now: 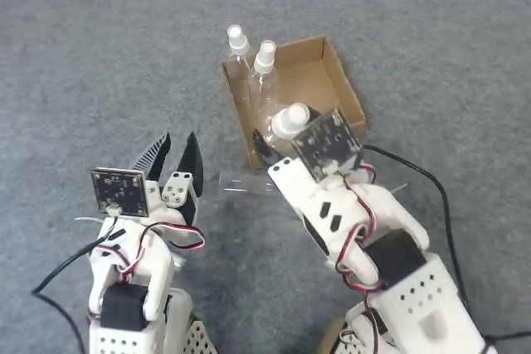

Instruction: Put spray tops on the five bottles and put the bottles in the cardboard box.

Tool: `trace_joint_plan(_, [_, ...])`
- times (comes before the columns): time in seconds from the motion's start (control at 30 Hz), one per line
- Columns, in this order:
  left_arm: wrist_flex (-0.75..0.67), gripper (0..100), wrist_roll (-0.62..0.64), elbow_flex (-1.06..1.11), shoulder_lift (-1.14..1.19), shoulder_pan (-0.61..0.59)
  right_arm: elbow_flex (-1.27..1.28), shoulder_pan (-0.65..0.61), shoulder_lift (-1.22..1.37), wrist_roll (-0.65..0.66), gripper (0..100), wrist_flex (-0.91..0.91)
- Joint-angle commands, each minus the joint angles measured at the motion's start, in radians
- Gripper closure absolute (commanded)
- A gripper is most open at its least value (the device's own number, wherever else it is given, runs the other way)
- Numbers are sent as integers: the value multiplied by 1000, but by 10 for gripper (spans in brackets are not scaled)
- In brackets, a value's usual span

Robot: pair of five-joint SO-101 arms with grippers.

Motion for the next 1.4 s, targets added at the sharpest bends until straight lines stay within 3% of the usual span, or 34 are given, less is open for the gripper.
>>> trace_joint_plan(0.0, [-29, 884, -9, -12, -15, -6, -124, 10, 108, 6, 936, -8])
trace_joint_plan(0.47, [-29, 884, -11, -13, -15, -8, -183, 10, 354, 6, 936, -159])
trace_joint_plan(0.9, [-78, 888, -3, -8, -15, -149, -183, 12, 533, 5, 936, -315])
trace_joint_plan(1.37, [-101, 889, -3, -5, -15, -155, -180, 42, 704, -23, 936, -437])
